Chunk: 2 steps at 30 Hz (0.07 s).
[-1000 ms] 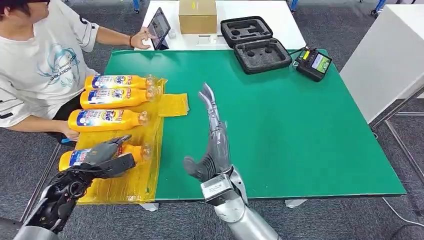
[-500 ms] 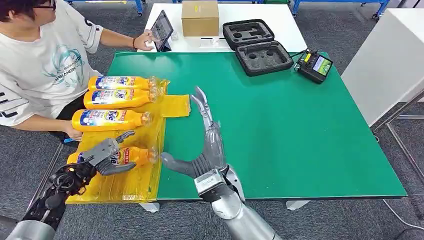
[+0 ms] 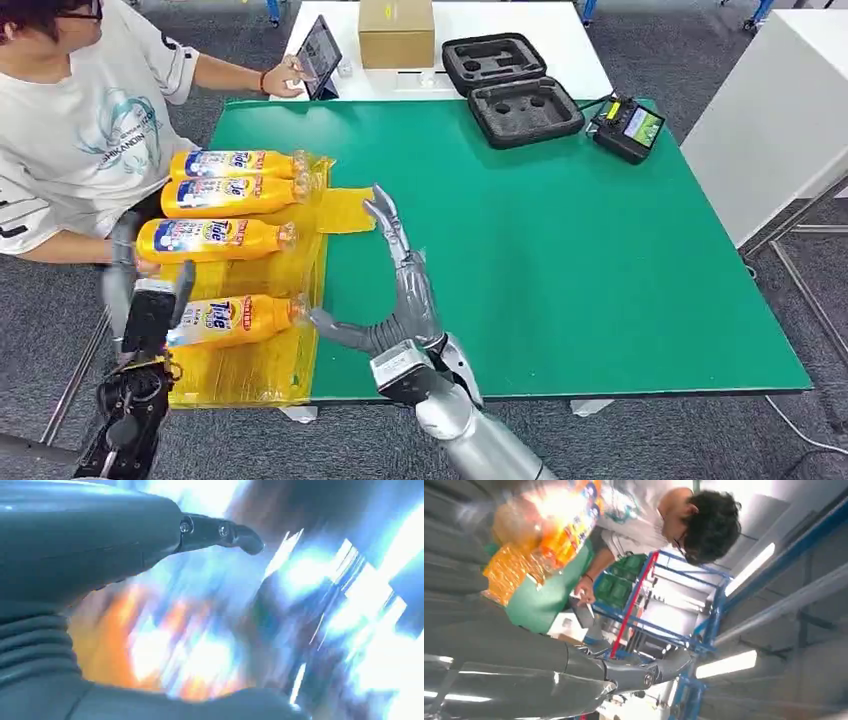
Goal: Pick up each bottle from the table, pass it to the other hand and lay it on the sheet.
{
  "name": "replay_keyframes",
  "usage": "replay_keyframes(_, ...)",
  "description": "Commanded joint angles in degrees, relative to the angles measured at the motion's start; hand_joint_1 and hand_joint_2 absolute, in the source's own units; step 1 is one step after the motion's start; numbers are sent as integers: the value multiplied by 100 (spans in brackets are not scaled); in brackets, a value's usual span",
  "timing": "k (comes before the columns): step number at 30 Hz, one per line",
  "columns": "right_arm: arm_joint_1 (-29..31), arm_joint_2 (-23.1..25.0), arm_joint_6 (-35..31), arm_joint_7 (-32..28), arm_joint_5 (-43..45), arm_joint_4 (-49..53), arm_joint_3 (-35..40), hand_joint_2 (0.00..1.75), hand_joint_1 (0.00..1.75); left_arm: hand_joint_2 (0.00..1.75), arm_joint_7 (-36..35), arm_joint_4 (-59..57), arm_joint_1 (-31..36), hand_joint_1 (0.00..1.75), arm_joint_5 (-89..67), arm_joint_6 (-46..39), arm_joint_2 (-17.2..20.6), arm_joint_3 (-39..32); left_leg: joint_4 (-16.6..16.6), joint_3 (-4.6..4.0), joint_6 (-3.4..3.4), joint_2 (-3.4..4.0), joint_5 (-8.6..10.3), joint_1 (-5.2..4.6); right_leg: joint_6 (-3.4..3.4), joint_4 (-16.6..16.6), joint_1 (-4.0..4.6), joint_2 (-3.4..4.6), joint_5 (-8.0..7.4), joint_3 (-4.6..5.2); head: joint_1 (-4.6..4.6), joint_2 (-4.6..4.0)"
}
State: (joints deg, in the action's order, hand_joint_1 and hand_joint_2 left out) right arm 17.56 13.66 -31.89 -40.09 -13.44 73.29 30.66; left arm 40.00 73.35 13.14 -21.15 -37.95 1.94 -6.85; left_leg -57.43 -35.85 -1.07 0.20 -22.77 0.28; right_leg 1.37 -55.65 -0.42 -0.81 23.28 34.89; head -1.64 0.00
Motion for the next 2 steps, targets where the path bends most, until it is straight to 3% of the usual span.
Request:
replay_keyframes(1, 191, -149, -455, 9, 137, -423, 388, 175, 0, 175, 0, 3664, -104, 0, -391, -205, -1345, -1734, -4, -8, -2, -4, -8, 4, 1, 1, 6, 3, 7, 0, 0, 0)
replay_keyframes(2, 131, -188, -530, 9, 174, -327, 381, 175, 0, 175, 0, 3823, -144, 0, -216, -205, -1415, -1712, -9, 5, -2, 9, -20, 7, 0, 0, 8, 16, 13, -12, -2, 0)
